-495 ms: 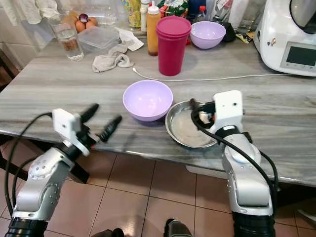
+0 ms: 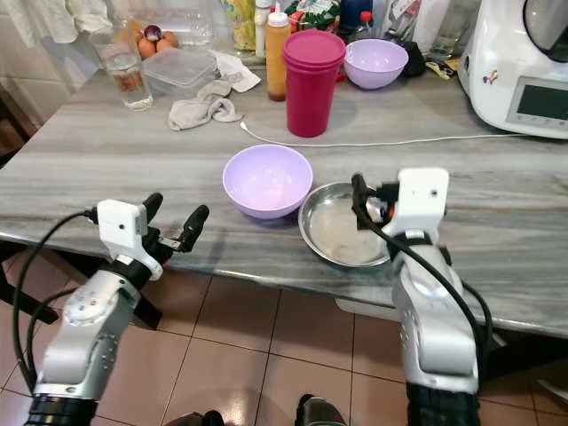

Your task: Setting the table

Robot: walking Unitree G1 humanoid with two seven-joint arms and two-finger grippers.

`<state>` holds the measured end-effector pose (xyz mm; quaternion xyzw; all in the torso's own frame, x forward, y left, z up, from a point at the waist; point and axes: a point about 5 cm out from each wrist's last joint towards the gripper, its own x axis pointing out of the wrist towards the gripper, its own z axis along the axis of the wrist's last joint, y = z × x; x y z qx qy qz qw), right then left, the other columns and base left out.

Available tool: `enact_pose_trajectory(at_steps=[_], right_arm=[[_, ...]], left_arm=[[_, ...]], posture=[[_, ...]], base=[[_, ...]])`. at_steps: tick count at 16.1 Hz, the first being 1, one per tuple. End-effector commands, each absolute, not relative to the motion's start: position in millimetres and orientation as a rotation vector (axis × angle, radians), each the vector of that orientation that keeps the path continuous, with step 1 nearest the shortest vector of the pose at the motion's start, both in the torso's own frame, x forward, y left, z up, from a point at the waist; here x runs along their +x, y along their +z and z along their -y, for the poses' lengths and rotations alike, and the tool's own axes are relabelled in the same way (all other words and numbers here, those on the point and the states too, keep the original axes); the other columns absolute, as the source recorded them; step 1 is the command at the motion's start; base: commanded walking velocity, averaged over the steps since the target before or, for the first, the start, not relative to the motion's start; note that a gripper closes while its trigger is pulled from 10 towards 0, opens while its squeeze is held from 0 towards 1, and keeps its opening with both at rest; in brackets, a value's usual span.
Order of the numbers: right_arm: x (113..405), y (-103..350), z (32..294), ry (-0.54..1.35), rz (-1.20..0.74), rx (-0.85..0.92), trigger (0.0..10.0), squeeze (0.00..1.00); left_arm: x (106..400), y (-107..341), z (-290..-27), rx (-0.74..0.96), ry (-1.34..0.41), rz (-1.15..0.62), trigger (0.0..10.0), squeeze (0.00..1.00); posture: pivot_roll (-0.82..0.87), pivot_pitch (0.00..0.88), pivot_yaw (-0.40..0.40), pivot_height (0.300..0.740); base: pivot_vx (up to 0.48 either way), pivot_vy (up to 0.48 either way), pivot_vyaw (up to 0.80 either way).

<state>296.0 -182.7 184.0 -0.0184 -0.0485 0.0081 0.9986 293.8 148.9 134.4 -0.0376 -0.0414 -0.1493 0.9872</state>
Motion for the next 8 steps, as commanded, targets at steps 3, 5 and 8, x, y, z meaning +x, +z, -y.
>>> enact_pose_trajectory(at_steps=[3,5,8], right_arm=[[293.0,186.5,175.5,0.047,0.144,-0.060,10.0,0.00],[292.9,184.7,173.2,0.046,0.135,-0.051,10.0,0.00],[293.5,185.2,171.4,0.044,0.141,-0.039,10.0,0.00]], left_arm=[[298.6,126.9,-150.5,-0.080,-0.229,0.038,10.0,0.00],[300.2,127.7,-151.6,-0.061,-0.206,0.037,10.0,0.00],[302.8,127.8,-157.2,-0.041,-0.142,0.033,10.0,0.00]], posture=[[-0.22,0.102,0.036,0.740],[-0.21,0.098,0.039,0.740],[-0.21,0.098,0.042,0.740]], base=[[0.000,0.000,0.00],[0.000,0.000,-0.37],[0.000,0.000,-0.74]])
